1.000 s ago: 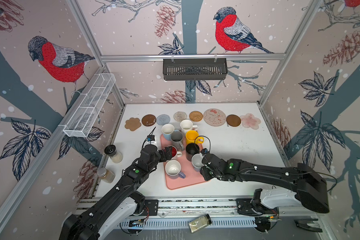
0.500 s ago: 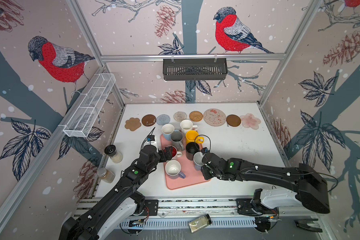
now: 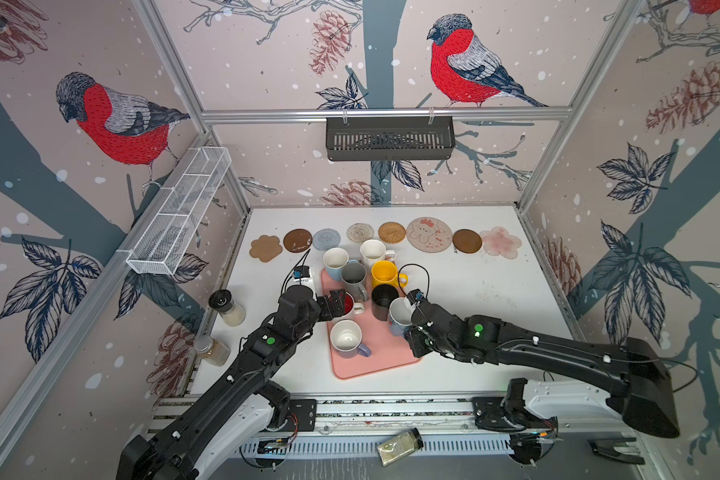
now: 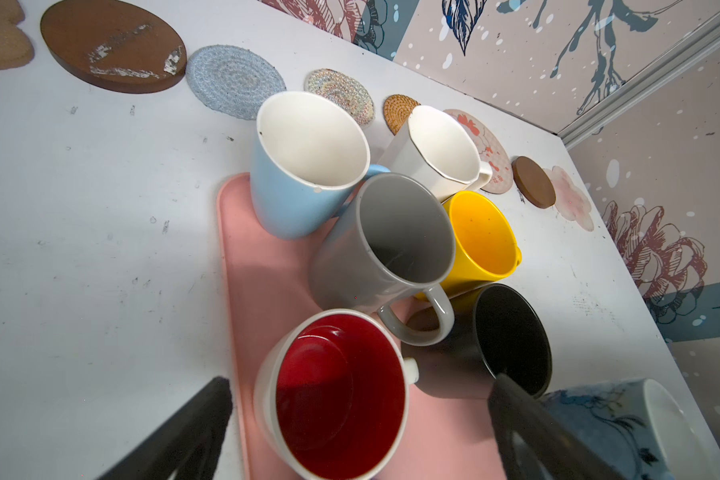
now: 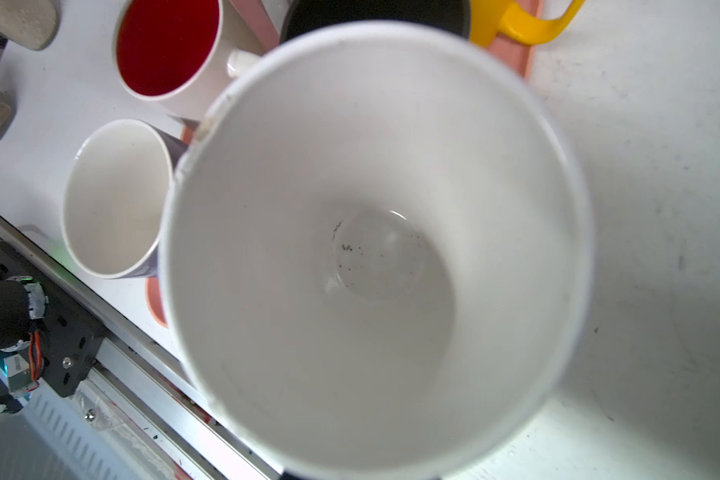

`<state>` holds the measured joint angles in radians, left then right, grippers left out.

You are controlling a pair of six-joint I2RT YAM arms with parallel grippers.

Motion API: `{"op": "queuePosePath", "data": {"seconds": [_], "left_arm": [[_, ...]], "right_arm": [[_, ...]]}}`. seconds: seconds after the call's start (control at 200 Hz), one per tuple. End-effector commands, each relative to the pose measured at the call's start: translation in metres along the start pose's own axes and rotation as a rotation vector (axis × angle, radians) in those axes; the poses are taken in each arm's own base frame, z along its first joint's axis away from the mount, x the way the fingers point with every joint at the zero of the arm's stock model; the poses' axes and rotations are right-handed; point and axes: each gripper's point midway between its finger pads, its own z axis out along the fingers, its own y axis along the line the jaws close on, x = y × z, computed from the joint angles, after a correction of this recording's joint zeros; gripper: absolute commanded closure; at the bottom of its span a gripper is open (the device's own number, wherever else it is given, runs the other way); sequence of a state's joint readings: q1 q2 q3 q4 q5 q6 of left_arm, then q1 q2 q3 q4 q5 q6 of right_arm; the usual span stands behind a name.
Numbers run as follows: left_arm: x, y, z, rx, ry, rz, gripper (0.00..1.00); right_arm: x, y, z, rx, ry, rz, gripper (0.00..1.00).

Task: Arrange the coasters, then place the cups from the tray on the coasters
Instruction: 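Lift the blue floral mug toward the pink flower coaster while the left gripper advances, then lower the blue floral mug onto the pink flower coaster and open the right gripper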

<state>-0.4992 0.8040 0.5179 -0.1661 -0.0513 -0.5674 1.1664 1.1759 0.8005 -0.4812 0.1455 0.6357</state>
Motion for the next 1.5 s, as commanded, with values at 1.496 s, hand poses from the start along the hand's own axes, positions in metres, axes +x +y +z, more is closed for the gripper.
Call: {"op": "queuePosePath", "data": {"seconds": [1.496], "left_arm": [[-0.134,-0.197,0.212,0.269,0.102,0.283,0.03]], "right_arm": [[-0.175,-0.433,-0.044,0.615,-0.286,0.716,0.98]]}}
